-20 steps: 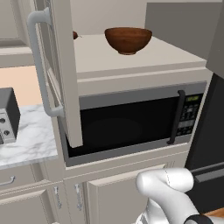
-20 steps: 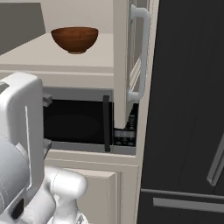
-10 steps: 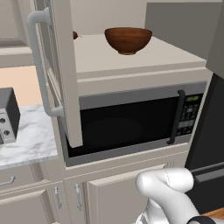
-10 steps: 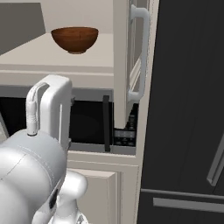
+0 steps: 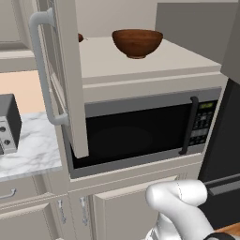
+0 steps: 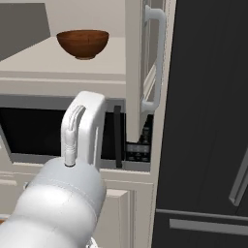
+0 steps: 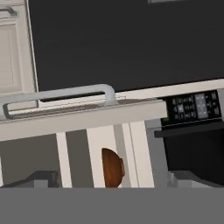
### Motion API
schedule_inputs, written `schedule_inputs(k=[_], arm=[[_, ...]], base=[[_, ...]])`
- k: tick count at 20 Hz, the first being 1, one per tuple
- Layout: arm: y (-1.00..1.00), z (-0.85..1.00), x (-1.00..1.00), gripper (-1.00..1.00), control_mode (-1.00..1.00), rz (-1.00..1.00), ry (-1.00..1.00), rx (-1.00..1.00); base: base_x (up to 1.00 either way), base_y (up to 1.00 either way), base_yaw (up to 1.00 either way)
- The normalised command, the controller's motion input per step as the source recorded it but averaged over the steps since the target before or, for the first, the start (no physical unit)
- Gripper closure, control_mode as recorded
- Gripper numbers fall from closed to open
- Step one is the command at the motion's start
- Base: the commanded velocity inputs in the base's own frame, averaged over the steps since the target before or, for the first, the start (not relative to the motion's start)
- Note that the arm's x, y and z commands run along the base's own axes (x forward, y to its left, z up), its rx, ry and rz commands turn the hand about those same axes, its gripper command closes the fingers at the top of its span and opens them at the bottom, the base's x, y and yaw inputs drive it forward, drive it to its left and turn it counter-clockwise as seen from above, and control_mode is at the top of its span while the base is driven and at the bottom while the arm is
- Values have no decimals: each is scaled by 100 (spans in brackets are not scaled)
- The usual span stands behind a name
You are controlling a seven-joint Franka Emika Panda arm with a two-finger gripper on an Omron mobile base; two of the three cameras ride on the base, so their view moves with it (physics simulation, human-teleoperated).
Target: Pick the mug and place it in the sink. Pick the bowl and place it in the open cabinet and then close the cabinet.
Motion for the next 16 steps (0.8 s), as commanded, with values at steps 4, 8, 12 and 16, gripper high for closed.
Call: schedule_inputs(k=[4, 8, 12, 16], arm=[[-21, -9, 23, -100, -100, 4, -8, 0], [-19, -20, 34, -100, -100, 3, -8, 0], [-12, -25, 53, -100, -100, 2, -7, -1], [-16, -19, 67, -100, -100, 0, -3, -1]], base=[[0, 0, 0], [0, 0, 0], [0, 0, 0], [0, 0, 0]])
